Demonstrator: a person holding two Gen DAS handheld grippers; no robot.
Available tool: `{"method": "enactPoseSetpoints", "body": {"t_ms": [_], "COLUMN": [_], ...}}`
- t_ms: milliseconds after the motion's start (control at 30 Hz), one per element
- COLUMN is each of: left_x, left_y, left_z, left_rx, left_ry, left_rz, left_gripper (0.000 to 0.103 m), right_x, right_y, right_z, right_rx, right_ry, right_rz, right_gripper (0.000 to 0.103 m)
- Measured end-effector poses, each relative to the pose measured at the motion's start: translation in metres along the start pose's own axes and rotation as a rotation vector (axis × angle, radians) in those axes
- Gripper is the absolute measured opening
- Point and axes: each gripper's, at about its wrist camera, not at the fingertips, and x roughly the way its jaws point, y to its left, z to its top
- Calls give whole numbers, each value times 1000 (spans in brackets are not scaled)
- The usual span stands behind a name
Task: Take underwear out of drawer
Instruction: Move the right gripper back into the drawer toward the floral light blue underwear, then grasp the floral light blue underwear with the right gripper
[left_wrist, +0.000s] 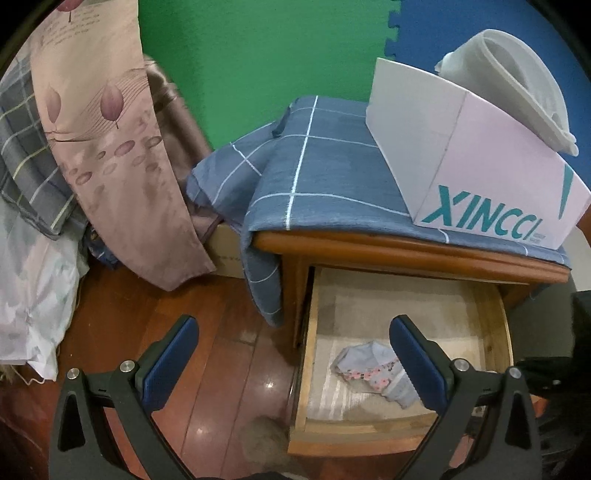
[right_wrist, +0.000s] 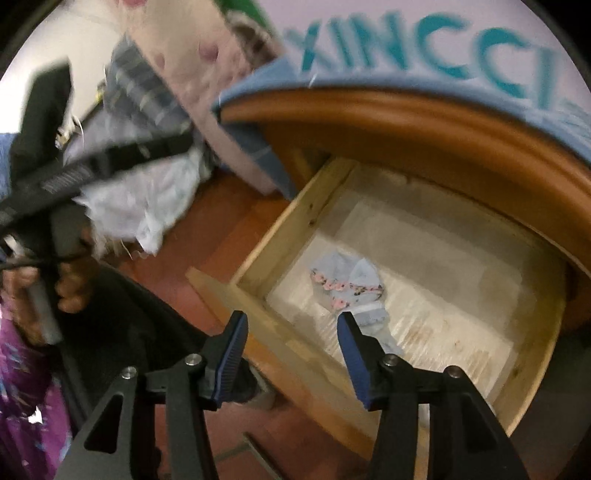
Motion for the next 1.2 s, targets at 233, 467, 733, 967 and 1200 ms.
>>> {"method": "enactPoseSetpoints", "body": {"t_ms": [233,467,733,967,1200], "left_x": [2,3,7,10,14], "left_y": [-2,2,6,8,11], "left_z": [-2,-2,-3,-3,-4], "left_rx": [26,25,19,13,3], "left_ry": [9,20,31,44,61], "left_rz": [9,-5,-23,-31,-40], "left_gripper": [103,103,103,103,103], "right_x": [66,120,149,174,179], "right_y": [-9,-16,-16,-16,-24], "right_z": [29,32,41,43,38], "right_rx": [-17,-121,-182,-214,-204], "right_ry": [179,365,450,528,523], "right_rz": [-95,-235,-290,-300,-323], "right_gripper": [58,62,62,62,23]}}
